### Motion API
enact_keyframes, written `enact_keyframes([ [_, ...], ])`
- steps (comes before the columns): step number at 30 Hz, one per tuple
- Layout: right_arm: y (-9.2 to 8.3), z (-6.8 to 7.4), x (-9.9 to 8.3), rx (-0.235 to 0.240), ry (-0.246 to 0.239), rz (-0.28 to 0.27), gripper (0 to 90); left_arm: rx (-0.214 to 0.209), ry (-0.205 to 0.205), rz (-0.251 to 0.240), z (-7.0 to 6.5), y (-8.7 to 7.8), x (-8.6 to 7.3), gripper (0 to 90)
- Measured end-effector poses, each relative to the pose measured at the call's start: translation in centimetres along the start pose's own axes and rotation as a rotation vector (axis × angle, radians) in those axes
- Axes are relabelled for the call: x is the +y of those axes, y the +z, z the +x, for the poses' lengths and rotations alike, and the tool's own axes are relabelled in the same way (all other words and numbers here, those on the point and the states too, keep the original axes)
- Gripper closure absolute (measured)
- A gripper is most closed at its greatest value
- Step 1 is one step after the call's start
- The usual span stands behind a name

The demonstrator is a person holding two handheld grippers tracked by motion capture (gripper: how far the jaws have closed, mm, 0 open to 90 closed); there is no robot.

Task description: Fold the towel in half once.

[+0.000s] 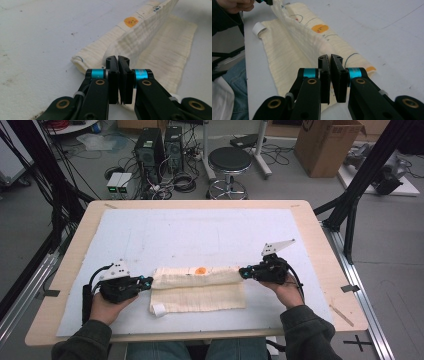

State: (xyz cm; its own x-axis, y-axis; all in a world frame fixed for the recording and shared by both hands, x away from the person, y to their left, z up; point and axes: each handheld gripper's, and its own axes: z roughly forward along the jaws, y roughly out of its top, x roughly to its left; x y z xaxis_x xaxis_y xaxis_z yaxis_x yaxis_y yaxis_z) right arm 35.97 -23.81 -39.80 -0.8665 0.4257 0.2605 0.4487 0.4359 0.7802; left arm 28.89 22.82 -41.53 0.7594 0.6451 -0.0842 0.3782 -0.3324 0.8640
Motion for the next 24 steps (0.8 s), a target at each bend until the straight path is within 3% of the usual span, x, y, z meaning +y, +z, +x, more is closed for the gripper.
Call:
enact_keyframes([
  [8,0.6,0.5,-1.2,0.014,-0.001,0.021,85.0,-0.022,-0.012,0.008,-0.3,-0.3,-1.0,85.8],
  [14,0.3,0.9,-1.9,0.043,0.010,0.008,77.6,-0.066,-0.022,-0.024,-0.5,-1.3,-1.0,71.0],
  [19,-0.4,1.3,-1.9,0.044,-0.001,-0.023,72.8,-0.085,-0.033,-0.042,-0.6,-1.2,-0.7,66.9],
  [21,-0.1,1.8,-1.8,0.068,0.002,-0.019,72.0,-0.095,-0.022,-0.023,-0.8,-0.6,-0.6,67.2],
  [24,1.1,2.7,-1.9,0.103,-0.031,0.017,69.7,-0.112,-0.009,0.024,-1.2,0.3,-0.6,69.0],
])
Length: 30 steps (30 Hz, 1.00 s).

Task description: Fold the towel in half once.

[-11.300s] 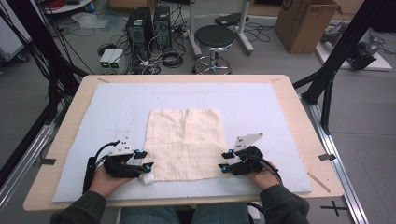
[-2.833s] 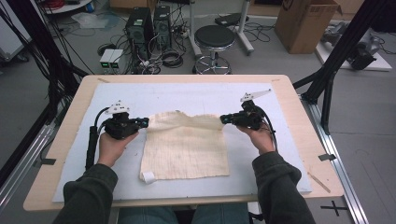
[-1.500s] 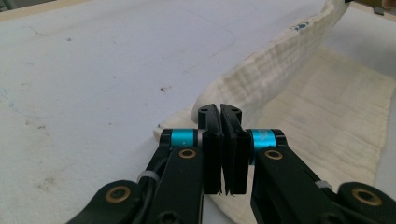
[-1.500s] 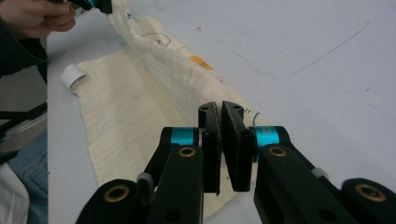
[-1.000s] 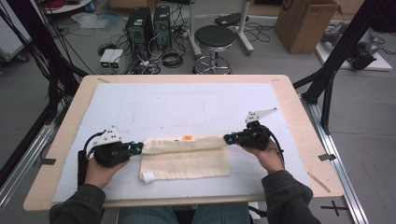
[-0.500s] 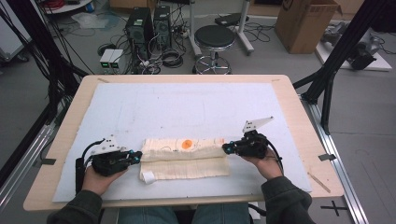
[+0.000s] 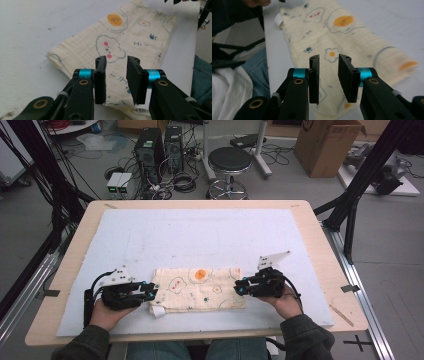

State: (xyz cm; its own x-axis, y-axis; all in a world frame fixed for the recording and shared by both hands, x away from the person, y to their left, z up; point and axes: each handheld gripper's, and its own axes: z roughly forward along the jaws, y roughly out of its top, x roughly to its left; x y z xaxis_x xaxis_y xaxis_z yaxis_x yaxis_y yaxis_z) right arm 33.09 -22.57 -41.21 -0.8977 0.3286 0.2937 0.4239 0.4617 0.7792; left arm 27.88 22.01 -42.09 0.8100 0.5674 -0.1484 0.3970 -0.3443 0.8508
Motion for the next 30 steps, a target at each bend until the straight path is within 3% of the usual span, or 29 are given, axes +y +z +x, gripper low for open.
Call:
enact_keyframes([
  [3,1.3,0.9,-0.4,0.036,-0.043,0.047,66.5,-0.026,0.020,0.030,-0.4,0.2,-0.3,66.8],
  [7,2.1,1.4,-1.2,0.038,-0.075,0.122,65.2,-0.054,0.015,0.058,-0.5,0.0,-1.0,64.3],
  [14,1.7,1.3,-2.7,0.018,-0.092,0.155,63.3,-0.083,0.001,0.137,-0.4,0.6,-2.2,57.8],
  [17,1.5,1.1,-3.0,0.001,-0.090,0.152,68.9,-0.074,0.003,0.135,-0.4,0.6,-2.2,60.1],
  [23,1.3,1.0,-2.9,-0.013,-0.079,0.151,81.9,-0.052,0.019,0.119,-0.4,0.4,-2.1,75.4],
  [30,0.8,1.0,-2.7,-0.025,-0.075,0.124,84.2,-0.040,0.032,0.080,-0.5,-0.1,-1.8,78.4],
])
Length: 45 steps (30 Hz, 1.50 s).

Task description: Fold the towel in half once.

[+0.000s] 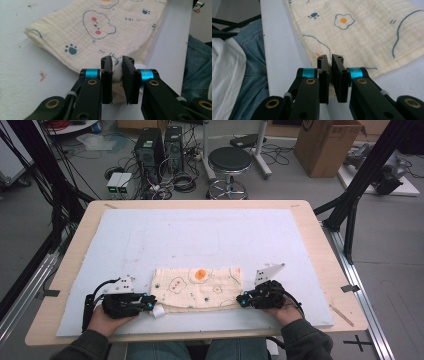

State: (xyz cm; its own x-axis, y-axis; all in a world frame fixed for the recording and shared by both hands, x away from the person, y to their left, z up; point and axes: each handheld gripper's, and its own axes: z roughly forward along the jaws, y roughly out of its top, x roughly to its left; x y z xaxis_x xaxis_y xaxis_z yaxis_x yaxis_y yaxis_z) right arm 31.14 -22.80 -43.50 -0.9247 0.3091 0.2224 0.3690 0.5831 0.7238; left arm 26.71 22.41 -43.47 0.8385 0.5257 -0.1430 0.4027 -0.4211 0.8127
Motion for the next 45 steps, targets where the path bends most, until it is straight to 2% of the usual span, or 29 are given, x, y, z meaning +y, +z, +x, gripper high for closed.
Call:
enact_keyframes([
  [4,-0.5,0.0,0.1,-0.009,0.003,-0.029,84.5,0.000,0.022,-0.016,-0.2,-0.4,0.1,84.1],
  [10,-1.1,0.1,0.1,-0.016,0.004,-0.046,84.5,-0.021,0.033,-0.037,-0.6,-0.7,0.2,85.2],
  [12,-1.1,0.1,0.0,-0.018,0.010,-0.044,84.4,-0.045,0.047,-0.012,-0.7,-0.5,0.1,85.1],
  [15,-0.7,0.0,-0.3,-0.007,0.011,0.003,80.6,-0.094,0.054,0.013,-0.8,-0.2,0.0,82.7],
  [17,-0.7,0.1,-0.3,0.020,0.010,-0.007,75.5,-0.112,0.047,-0.005,-0.8,-0.4,0.2,71.7],
  [20,-1.2,0.4,0.2,0.059,0.005,-0.067,70.7,-0.132,0.034,-0.058,-0.7,-0.9,0.5,66.5],
  [23,-1.1,0.6,0.7,0.063,-0.003,-0.092,70.0,-0.131,0.022,-0.080,-0.6,-0.8,0.8,67.8],
  [25,-0.7,0.6,0.9,0.073,0.000,-0.078,69.9,-0.138,0.016,-0.093,-0.5,-0.8,1.1,68.8],
  [27,-0.5,0.5,1.1,0.071,-0.002,-0.082,70.0,-0.127,0.017,-0.110,-0.4,-0.8,1.4,72.3],
  [32,-0.1,0.2,1.4,0.071,0.007,-0.086,70.3,-0.085,0.009,-0.066,-0.2,0.4,1.5,78.0],
  [38,1.1,-0.1,0.9,0.040,0.003,-0.005,70.2,-0.067,0.034,0.021,-0.3,1.4,1.1,79.2],
  [41,1.2,-0.3,0.4,0.018,0.008,0.019,69.6,-0.055,0.044,0.065,-0.3,1.7,0.6,77.8],
  [45,0.9,-0.2,0.0,0.005,-0.002,0.026,68.9,-0.048,0.045,0.084,-0.2,1.6,0.1,76.3],
])
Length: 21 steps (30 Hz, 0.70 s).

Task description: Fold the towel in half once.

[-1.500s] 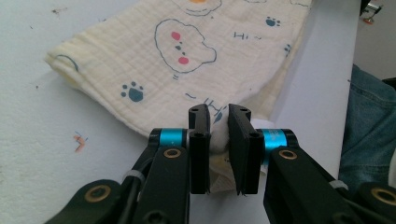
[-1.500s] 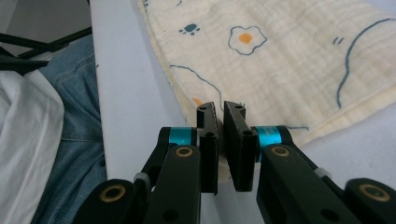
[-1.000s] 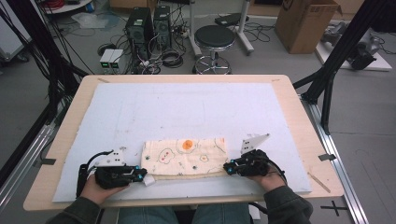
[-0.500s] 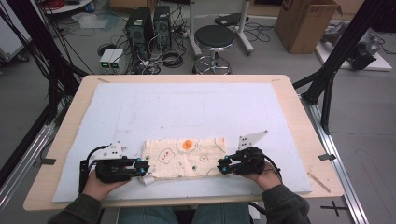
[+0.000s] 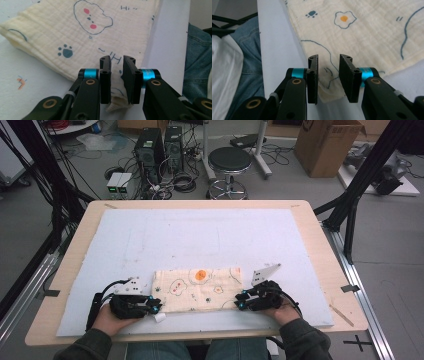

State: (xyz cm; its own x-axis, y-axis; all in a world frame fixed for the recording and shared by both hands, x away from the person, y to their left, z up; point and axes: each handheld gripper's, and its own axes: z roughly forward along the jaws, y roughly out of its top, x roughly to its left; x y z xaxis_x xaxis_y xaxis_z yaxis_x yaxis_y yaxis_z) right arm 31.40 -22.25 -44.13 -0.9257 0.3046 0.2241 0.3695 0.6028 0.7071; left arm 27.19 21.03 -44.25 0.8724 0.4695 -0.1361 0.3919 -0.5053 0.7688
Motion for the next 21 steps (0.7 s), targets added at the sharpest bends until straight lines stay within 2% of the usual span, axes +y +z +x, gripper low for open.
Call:
enact_keyframes([
  [9,-0.5,0.4,-0.7,-0.030,-0.018,-0.002,68.5,0.022,0.019,-0.001,-0.3,-0.3,-0.4,75.0],
  [15,-0.6,0.3,-0.7,-0.016,-0.009,-0.010,64.8,0.023,0.013,-0.006,-0.1,-0.5,-0.4,70.9],
  [18,-0.7,0.2,-0.6,0.008,-0.003,-0.031,62.0,0.034,-0.004,-0.048,0.1,-1.1,-0.2,68.4],
  [21,-1.2,0.0,-0.4,0.022,0.007,-0.081,60.1,0.033,-0.016,-0.095,0.2,-1.6,0.0,66.8],
])
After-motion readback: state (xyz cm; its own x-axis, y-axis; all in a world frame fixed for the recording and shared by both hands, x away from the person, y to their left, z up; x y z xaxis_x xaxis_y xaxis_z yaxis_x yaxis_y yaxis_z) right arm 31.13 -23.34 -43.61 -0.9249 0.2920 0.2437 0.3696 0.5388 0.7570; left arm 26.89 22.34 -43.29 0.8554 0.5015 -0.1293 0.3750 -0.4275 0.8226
